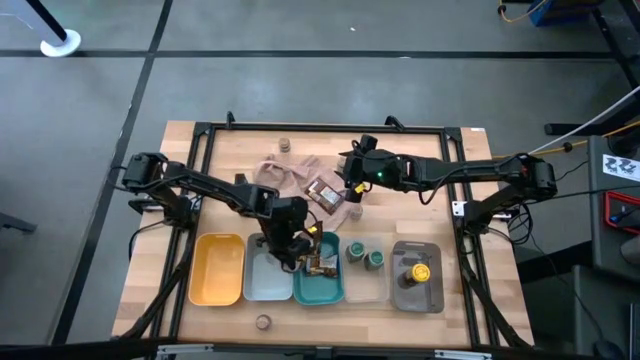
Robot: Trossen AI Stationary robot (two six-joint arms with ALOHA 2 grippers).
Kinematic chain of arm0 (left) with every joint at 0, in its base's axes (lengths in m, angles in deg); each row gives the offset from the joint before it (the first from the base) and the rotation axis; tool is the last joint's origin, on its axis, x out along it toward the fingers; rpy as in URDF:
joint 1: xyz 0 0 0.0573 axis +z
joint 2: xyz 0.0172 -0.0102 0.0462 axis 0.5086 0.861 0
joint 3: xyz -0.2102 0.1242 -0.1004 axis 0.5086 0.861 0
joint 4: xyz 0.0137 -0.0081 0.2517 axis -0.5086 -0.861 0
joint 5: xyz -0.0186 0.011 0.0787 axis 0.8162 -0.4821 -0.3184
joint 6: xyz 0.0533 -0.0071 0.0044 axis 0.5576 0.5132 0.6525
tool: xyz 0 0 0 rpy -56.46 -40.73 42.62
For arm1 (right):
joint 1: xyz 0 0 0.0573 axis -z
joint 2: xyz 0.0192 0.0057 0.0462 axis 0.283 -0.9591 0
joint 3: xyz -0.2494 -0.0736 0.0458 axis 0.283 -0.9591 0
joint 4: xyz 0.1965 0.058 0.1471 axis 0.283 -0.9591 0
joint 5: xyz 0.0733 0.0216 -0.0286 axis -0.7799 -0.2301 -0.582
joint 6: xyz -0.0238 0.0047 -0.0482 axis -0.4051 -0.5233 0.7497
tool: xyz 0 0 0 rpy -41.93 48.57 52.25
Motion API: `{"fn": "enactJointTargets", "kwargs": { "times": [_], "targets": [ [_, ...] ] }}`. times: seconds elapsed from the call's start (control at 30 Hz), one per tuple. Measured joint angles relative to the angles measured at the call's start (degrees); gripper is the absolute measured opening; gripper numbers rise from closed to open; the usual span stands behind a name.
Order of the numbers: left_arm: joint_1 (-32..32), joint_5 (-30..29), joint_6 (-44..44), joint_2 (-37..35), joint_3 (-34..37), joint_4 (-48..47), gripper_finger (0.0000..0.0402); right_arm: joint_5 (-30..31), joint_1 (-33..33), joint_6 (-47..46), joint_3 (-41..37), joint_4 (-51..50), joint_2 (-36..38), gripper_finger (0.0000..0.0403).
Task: Sort spices by type
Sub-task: Put the orange seasoning bag into the green bin, then put the brown seasoning bottle into the gray bin
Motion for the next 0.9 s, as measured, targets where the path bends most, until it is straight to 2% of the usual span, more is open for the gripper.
{"fn": "enactJointTargets", "kwargs": {
  "times": [0.23, 0.33, 0.4, 0.63, 0.77, 0.9],
  "targets": [
    [0.25, 0.05, 3.59, 0.00, 0.00, 0.08, 0.0106, -0.01, 0.00, 0.07, 0.00, -1.59, 0.00, 0.0237],
    [1.70, 3.18, 7.14, -0.23, 0.00, 0.04, 0.0128, -0.01, 0.00, 0.07, 0.00, -2.22, 0.00, 0.0237],
    [2.80, 5.59, 9.29, -1.05, 0.00, 0.05, 0.0136, 0.03, 0.00, 0.07, 0.00, -2.40, 0.00, 0.0237],
    [8.63, 5.76, 15.21, -8.54, 0.00, -0.44, 0.0135, 1.61, 0.00, 0.15, -0.04, -3.32, 0.28, 0.0237],
    [14.84, 3.51, 17.83, -13.46, -0.03, -0.12, 0.0134, 1.61, 0.00, 0.15, -0.04, -3.66, 0.37, 0.0237],
    [22.42, -3.95, 23.58, -17.04, -0.03, 0.16, 0.0134, 1.65, 0.00, 0.17, -0.04, -4.43, 0.37, 0.0237]
  ]
}}
